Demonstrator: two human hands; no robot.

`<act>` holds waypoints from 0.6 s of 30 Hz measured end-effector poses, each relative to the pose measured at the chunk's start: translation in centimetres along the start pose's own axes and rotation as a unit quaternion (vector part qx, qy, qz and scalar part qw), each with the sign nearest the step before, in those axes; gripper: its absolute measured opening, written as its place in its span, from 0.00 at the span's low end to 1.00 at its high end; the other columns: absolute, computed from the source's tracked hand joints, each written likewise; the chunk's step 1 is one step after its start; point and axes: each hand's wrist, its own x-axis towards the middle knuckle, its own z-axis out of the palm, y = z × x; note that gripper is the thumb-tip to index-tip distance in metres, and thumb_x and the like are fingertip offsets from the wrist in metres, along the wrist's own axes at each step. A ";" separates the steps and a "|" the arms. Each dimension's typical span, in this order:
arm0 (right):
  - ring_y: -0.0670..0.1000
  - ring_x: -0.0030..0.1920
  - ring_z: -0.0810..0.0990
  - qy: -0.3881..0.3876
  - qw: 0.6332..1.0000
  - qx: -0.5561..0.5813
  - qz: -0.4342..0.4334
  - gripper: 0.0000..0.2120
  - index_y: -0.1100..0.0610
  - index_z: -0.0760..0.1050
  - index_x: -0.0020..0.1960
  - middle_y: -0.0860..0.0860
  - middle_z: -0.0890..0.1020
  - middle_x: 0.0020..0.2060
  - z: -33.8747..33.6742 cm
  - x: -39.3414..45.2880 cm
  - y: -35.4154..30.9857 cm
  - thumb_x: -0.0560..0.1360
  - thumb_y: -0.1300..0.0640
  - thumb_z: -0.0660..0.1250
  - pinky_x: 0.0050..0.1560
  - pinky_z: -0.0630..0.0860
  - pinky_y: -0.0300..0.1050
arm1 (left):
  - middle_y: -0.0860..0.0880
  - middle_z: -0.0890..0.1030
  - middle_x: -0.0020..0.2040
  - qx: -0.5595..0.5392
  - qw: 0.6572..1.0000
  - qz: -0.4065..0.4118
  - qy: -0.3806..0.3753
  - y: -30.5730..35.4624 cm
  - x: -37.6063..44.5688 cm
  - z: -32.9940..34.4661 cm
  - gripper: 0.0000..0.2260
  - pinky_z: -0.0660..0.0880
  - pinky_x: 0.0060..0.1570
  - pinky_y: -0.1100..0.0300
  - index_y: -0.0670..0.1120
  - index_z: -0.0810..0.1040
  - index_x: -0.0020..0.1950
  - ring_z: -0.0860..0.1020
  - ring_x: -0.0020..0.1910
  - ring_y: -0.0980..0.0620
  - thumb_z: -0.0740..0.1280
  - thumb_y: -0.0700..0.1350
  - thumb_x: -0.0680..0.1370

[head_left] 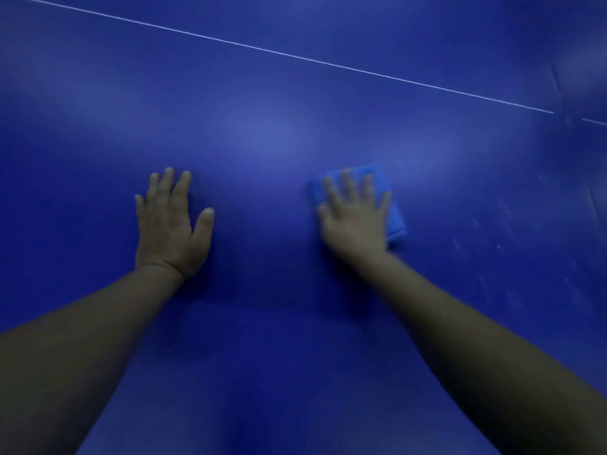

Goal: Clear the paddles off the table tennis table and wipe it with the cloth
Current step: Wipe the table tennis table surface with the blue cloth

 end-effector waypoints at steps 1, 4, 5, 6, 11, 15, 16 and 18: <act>0.64 0.79 0.53 -0.005 0.992 0.007 -0.128 0.27 0.44 0.62 0.78 0.52 0.61 0.80 0.9 -2.8 -2.7 0.80 0.40 0.53 0.71 0.51 0.76 | 0.44 0.53 0.82 -0.022 1.000 0.001 0.005 -0.1 -0.2 -0.4 0.37 0.39 0.77 0.45 0.44 0.57 0.81 0.46 0.81 0.45 0.49 0.63 0.76; 0.63 0.80 0.54 -0.064 0.891 0.003 -0.450 0.25 0.43 0.66 0.76 0.50 0.65 0.78 2.2 -10.9 -6.3 0.81 0.40 0.55 0.74 0.47 0.74 | 0.43 0.54 0.82 -0.021 1.000 -0.003 0.007 -1.5 -2.1 -1.9 0.36 0.40 0.77 0.43 0.43 0.59 0.80 0.48 0.81 0.44 0.49 0.62 0.77; 0.62 0.80 0.55 -0.079 0.868 0.000 -0.489 0.24 0.43 0.67 0.76 0.49 0.66 0.77 1.8 -10.9 -5.6 0.81 0.40 0.55 0.75 0.46 0.72 | 0.42 0.56 0.81 -0.005 1.000 -0.011 0.008 -2.5 -3.3 -2.6 0.35 0.41 0.77 0.43 0.43 0.60 0.80 0.49 0.81 0.44 0.49 0.61 0.77; 0.62 0.79 0.57 -0.077 0.866 -0.013 -0.494 0.24 0.44 0.68 0.75 0.50 0.67 0.77 1.4 -9.6 -4.8 0.81 0.40 0.56 0.75 0.48 0.71 | 0.42 0.57 0.81 0.013 1.000 -0.024 0.010 -3.8 -4.8 -3.3 0.34 0.42 0.77 0.42 0.42 0.61 0.79 0.50 0.81 0.44 0.49 0.60 0.78; 0.60 0.81 0.48 -0.057 0.995 -0.020 -0.081 0.27 0.42 0.56 0.80 0.49 0.55 0.81 -0.9 0.7 -1.2 0.82 0.40 0.49 0.75 0.45 0.71 | 0.41 0.59 0.80 0.093 0.993 -0.073 -0.001 -9.2 -13.6 -6.3 0.32 0.44 0.77 0.39 0.41 0.65 0.78 0.52 0.80 0.42 0.50 0.57 0.79; 0.63 0.80 0.50 -0.046 0.996 -0.006 -0.080 0.26 0.43 0.59 0.79 0.51 0.57 0.81 0.2 -1.6 -7.5 0.82 0.42 0.51 0.73 0.47 0.74 | 0.41 0.61 0.79 0.114 0.993 -0.043 -0.010 -10.0 -15.8 -6.3 0.29 0.46 0.77 0.39 0.41 0.68 0.76 0.54 0.80 0.41 0.51 0.56 0.79; 0.65 0.79 0.55 -0.046 0.981 0.001 -0.188 0.26 0.45 0.64 0.78 0.53 0.62 0.79 0.8 -4.5 -9.5 0.81 0.42 0.52 0.71 0.51 0.77 | 0.41 0.62 0.79 0.114 0.993 -0.038 -0.016 -10.1 -15.7 -6.3 0.29 0.47 0.77 0.39 0.42 0.68 0.76 0.55 0.80 0.42 0.51 0.56 0.80; 0.65 0.78 0.58 -0.090 0.897 -0.005 -0.433 0.25 0.45 0.68 0.75 0.52 0.65 0.78 1.7 -11.3 -11.8 0.81 0.41 0.53 0.71 0.53 0.77 | 0.43 0.62 0.79 0.114 0.993 -0.037 -0.021 -10.5 -15.6 -6.2 0.28 0.47 0.77 0.38 0.43 0.68 0.77 0.54 0.80 0.43 0.51 0.55 0.80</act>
